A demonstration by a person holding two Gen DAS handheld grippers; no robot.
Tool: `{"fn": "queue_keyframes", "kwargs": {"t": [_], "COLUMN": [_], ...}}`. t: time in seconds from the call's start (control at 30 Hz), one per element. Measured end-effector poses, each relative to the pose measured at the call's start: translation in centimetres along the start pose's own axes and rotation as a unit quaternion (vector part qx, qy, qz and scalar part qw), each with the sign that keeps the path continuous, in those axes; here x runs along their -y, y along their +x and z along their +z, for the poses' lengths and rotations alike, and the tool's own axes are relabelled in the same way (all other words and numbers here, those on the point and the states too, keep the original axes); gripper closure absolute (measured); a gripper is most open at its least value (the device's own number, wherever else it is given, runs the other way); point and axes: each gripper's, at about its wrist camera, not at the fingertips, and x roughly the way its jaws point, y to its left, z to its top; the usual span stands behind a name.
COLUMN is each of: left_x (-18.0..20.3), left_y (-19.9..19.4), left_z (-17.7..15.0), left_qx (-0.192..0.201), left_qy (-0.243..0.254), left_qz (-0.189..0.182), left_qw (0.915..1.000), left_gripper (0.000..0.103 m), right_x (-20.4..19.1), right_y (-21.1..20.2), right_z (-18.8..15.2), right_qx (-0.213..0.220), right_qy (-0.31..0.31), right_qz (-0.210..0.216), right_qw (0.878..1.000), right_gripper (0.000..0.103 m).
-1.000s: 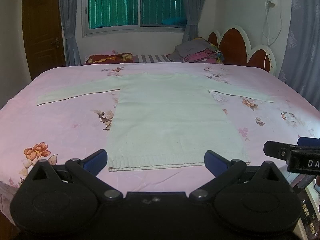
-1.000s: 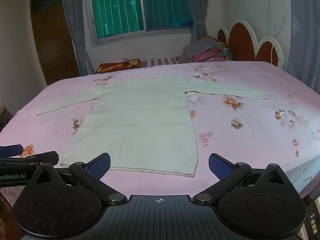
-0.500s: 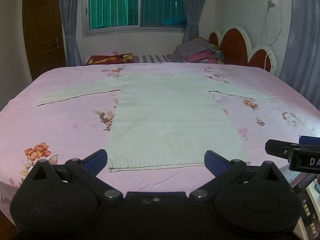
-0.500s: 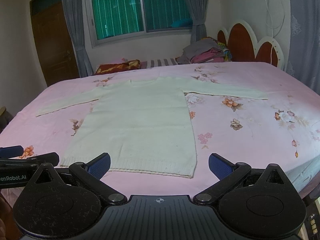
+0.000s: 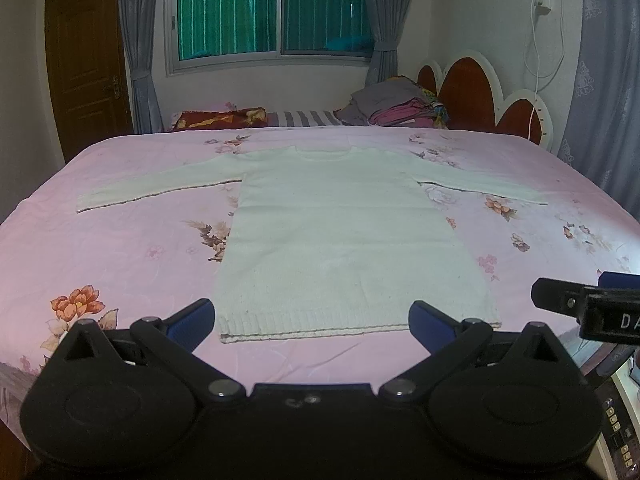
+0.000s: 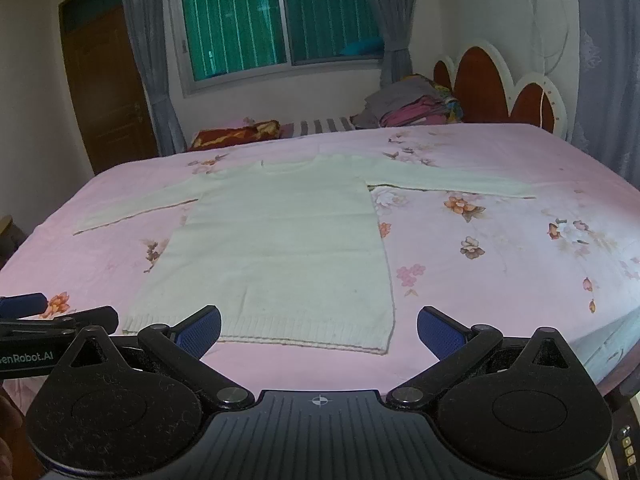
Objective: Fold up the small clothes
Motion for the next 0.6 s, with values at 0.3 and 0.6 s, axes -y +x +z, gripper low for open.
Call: {"fn": "queue_keyframes", "kwargs": {"t": [0.3,0.6], "left_x": [0.00,-0.29], "left_y": [-0.14,-0.20], "left_z": [0.06,0.08], "left_qx": [0.001,0.003], "left_qy": [0.001,-0.001], "left_qz": [0.001,-0.002], "left_qw": [1.0000,1.0000], "left_gripper": [0.000,0.000], "right_x": [-0.13,-0.15], "right_y": [0.04,0.02], "right_z": [-0.09,-0.11], "right_qx": [0.001,0.001], "right_qy": [0.001,0.001], "right_qz": [0.000,0.001], "right_qw": [1.000,1.000], "right_gripper": [0.000,0.000]}}
